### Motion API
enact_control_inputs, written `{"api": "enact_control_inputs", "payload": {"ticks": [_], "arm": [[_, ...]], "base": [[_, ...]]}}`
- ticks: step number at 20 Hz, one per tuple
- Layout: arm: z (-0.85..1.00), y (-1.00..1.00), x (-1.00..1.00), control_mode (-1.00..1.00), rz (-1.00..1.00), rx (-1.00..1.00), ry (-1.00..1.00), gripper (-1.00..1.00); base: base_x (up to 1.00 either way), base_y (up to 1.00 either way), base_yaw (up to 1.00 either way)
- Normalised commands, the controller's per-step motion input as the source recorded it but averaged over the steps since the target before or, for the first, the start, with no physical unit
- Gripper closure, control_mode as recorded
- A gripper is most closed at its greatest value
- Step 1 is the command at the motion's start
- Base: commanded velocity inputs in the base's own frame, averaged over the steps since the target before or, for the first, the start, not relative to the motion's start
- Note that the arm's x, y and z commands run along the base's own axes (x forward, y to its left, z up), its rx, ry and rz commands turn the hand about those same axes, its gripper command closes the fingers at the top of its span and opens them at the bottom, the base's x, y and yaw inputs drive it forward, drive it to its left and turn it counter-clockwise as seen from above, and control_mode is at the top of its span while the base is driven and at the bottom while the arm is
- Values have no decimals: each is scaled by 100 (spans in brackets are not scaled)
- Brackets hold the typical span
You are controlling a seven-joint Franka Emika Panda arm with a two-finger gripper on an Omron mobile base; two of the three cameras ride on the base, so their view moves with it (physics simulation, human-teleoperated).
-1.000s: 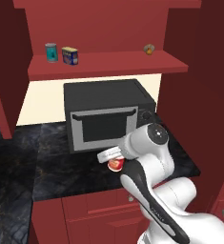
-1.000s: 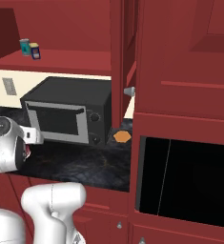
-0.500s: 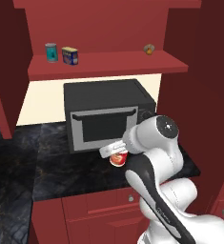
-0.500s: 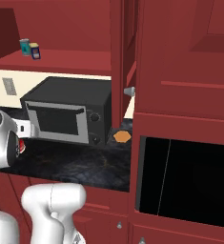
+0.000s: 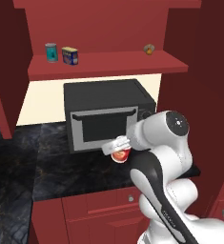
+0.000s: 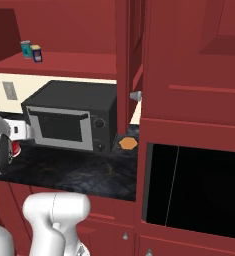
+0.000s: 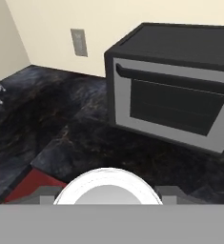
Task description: Pick the cans from the counter and place them in their designated side in the cabinet.
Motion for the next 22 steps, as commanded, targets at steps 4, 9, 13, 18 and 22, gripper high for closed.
{"api": "enact_control_inputs", "payload": {"ticks": [4, 9, 13, 18, 22], "arm": [[33, 0, -23, -100, 1, 0, -3, 100], [34, 0, -15, -100, 0, 0, -4, 100], [28, 0, -1, -100, 0, 2, -8, 100], [28, -1, 0, -100, 0, 3, -10, 100], [32, 0, -2, -100, 0, 4, -11, 100]], "base": [[0, 0, 0], [0, 0, 0], [0, 0, 0], [0, 0, 0], [0, 0, 0]]}}
